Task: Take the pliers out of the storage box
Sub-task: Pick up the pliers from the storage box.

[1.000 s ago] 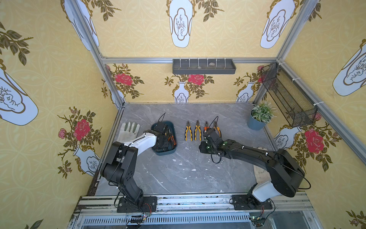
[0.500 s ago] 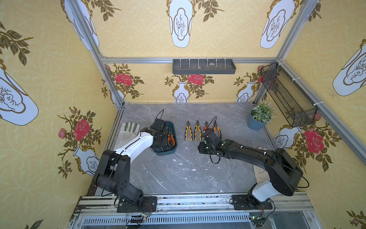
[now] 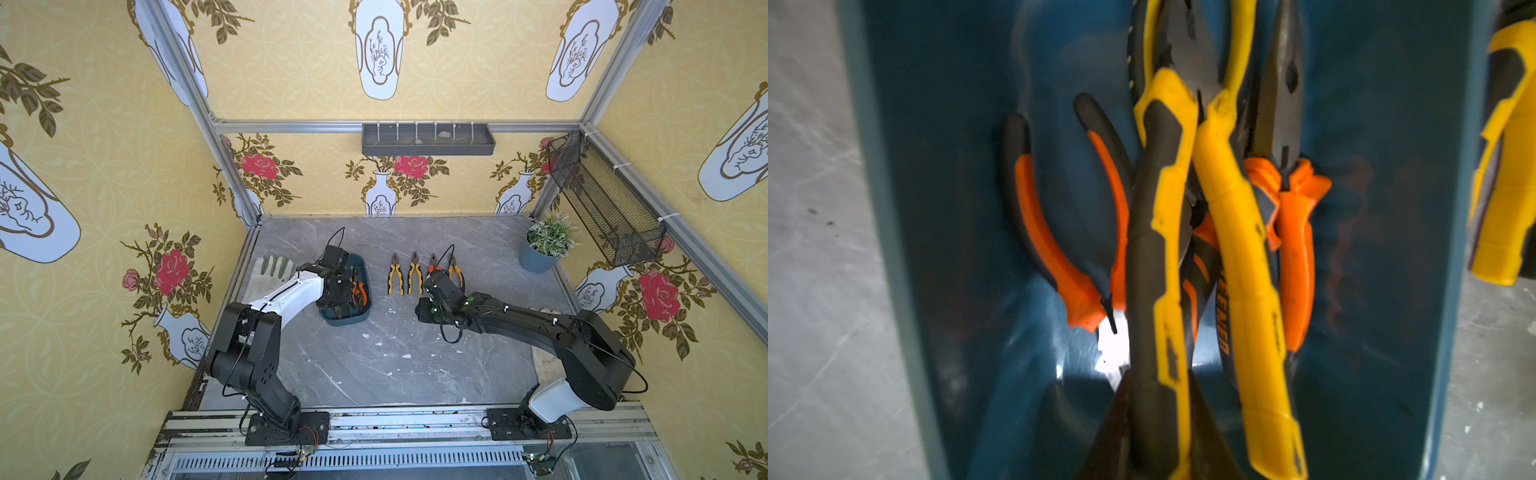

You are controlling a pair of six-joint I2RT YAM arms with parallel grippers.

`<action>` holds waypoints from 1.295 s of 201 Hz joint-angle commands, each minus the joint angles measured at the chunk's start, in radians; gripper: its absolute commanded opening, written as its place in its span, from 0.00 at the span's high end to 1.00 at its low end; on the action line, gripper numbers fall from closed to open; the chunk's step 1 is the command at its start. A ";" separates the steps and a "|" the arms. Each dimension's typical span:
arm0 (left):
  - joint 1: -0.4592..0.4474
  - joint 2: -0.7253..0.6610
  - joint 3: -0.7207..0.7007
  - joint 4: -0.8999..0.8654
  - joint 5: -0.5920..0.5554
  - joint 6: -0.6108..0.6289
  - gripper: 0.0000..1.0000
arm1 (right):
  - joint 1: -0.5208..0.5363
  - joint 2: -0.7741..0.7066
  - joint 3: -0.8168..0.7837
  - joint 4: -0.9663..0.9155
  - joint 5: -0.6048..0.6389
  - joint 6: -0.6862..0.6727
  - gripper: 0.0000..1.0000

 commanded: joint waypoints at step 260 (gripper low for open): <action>0.031 0.066 0.070 -0.039 -0.084 0.080 1.00 | 0.001 -0.020 0.026 -0.013 0.035 -0.013 0.64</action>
